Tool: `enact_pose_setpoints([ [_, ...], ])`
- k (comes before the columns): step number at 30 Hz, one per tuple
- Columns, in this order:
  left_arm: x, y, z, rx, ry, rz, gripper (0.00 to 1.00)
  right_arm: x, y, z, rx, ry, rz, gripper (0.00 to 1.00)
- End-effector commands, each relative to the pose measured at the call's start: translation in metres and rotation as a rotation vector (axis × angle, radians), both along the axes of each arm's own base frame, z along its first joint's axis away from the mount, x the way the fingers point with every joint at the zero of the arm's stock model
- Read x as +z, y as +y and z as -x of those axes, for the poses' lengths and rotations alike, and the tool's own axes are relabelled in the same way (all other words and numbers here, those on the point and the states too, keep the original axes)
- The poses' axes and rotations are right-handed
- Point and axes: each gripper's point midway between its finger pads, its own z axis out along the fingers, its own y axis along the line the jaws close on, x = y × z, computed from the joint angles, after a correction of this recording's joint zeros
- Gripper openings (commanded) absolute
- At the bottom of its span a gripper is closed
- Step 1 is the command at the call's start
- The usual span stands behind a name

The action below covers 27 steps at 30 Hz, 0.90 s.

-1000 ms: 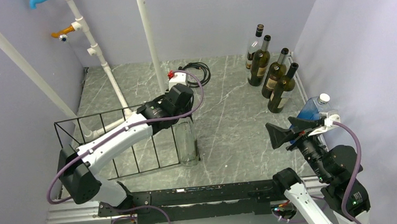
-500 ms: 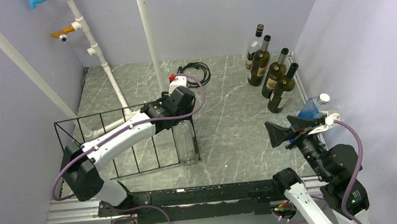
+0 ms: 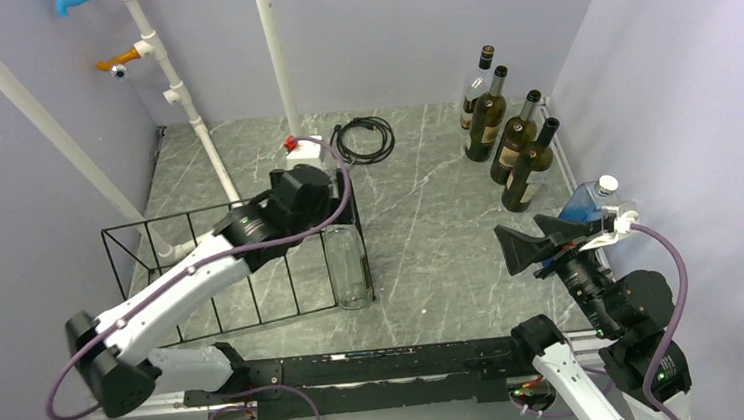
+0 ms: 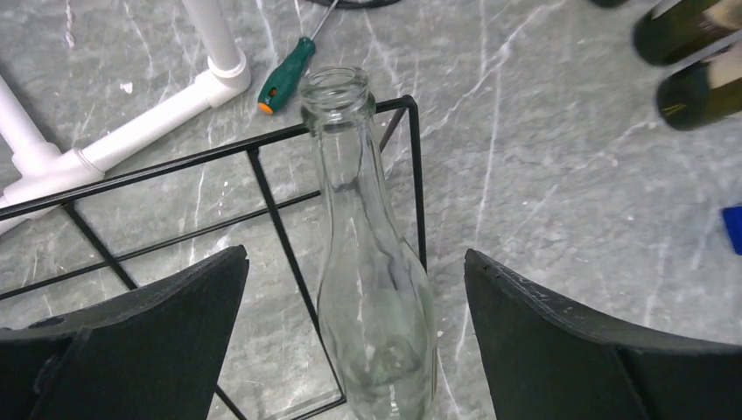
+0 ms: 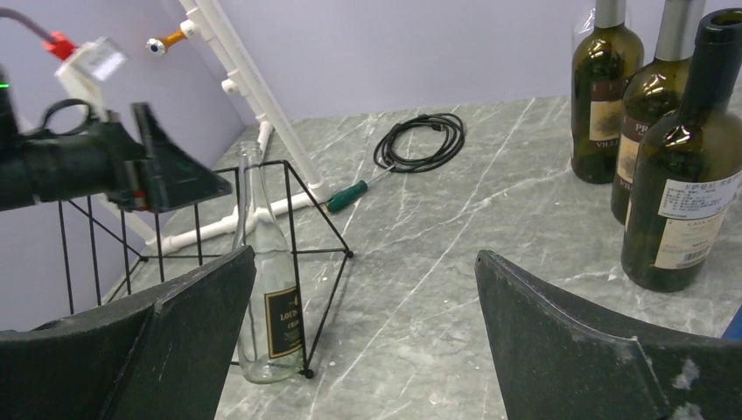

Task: Put the wine bottle on the wine rack

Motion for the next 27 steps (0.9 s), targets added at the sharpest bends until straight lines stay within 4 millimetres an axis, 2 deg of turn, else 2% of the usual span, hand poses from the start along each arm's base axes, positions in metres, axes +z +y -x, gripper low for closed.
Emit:
enact_pose_setpoints([
  [1,0.044,0.013,0.018,-0.059,-0.115,0.106,1.0,0.008,0.007,-0.006,0.022,-0.008,-0.045,1.0],
  [6,0.086,0.051,0.041,-0.047,-0.272,0.197,1.0,0.003,0.017,-0.012,0.053,0.021,-0.068,1.0],
  [10,0.104,0.091,0.057,0.036,-0.395,0.269,1.0,-0.002,0.025,-0.02,0.075,0.049,-0.094,1.0],
  [14,0.119,0.121,0.07,0.069,-0.51,0.287,0.99,-0.007,0.032,-0.034,0.079,0.088,-0.109,1.0],
  [17,0.136,0.129,0.072,0.052,-0.582,0.238,1.0,-0.011,0.039,-0.044,0.09,0.115,-0.1,1.0],
  [20,0.167,0.126,0.07,-0.003,-0.662,0.16,1.0,-0.014,0.039,-0.055,0.068,0.144,-0.064,1.0],
  [23,0.214,0.122,0.068,-0.051,-0.747,0.104,1.0,-0.014,0.031,-0.065,0.011,0.181,-0.003,1.0],
  [25,0.229,0.114,0.066,-0.096,-0.773,0.058,1.0,-0.008,0.02,-0.071,-0.052,0.194,0.029,1.0],
  [27,0.234,0.109,0.065,-0.127,-0.775,0.038,1.0,0.002,0.011,-0.073,-0.099,0.199,0.058,1.0],
])
